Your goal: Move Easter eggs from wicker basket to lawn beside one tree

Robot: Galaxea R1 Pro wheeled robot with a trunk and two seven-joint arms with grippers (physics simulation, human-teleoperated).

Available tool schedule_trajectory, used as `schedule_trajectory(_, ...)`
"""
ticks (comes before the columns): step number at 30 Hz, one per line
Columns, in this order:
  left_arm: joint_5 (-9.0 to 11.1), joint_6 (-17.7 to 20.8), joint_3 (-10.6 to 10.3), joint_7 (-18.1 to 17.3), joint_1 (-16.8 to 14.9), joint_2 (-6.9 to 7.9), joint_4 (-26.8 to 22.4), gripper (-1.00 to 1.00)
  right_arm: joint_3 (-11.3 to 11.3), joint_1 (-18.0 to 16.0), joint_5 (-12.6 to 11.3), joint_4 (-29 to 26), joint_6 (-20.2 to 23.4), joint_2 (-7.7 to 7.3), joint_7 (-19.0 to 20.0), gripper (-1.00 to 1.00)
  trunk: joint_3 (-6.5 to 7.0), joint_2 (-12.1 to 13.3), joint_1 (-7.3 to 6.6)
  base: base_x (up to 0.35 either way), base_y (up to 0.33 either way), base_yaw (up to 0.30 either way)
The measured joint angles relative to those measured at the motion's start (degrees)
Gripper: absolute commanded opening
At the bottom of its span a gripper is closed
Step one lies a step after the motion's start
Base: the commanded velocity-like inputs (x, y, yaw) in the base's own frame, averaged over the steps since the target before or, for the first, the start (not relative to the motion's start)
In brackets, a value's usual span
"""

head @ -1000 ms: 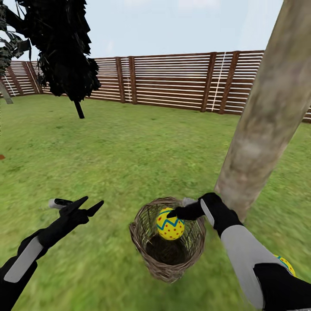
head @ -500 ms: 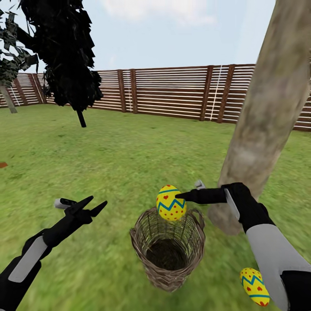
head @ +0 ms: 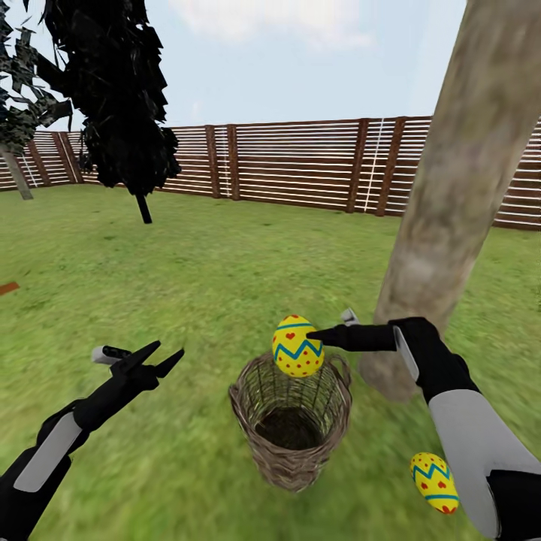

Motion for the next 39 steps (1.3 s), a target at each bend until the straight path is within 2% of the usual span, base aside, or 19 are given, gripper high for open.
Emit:
schedule_trajectory(6,0.00,0.00,-0.07,-0.04,0.00,0.03,-0.05,1.00,-0.32,-0.01,-0.10,0.46,0.00,-0.03,0.64,-1.00,0.00,0.00,-0.02,-0.231,-0.075,-0.038)
schedule_trajectory(20,-0.09,0.00,-0.28,-0.05,0.00,-0.01,-0.13,1.00,-0.49,0.00,-0.11,0.76,-0.01,-0.09,0.66,-1.00,0.56,0.00,-0.04,-0.004,-0.003,-0.257)
schedule_trajectory(24,-0.08,0.00,-0.29,-0.06,0.00,-0.09,0.00,1.00,-1.79,0.00,-0.13,0.84,-0.01,-0.09,0.65,-1.00,0.75,0.00,-0.04,0.004,-0.047,-0.264)
schedule_trajectory(30,-0.12,-2.26,-0.28,-0.01,0.01,-0.41,0.05,1.00,-2.00,-0.02,-0.13,1.01,-0.01,-0.10,0.56,-1.00,1.04,0.00,-0.05,0.109,-0.246,-0.264)
schedule_trajectory(32,-0.18,-2.45,-0.32,0.06,0.01,-1.17,0.08,1.00,-2.05,-0.02,-0.13,1.08,-0.01,-0.11,0.56,-1.00,1.13,0.00,-0.05,0.126,-0.273,-0.264)
schedule_trajectory(39,-0.19,-2.48,-0.34,0.12,0.01,-1.62,0.03,1.00,-2.03,-0.02,-0.12,1.11,0.00,-0.10,0.56,-1.00,1.46,0.00,-0.04,0.084,-0.280,-0.264)
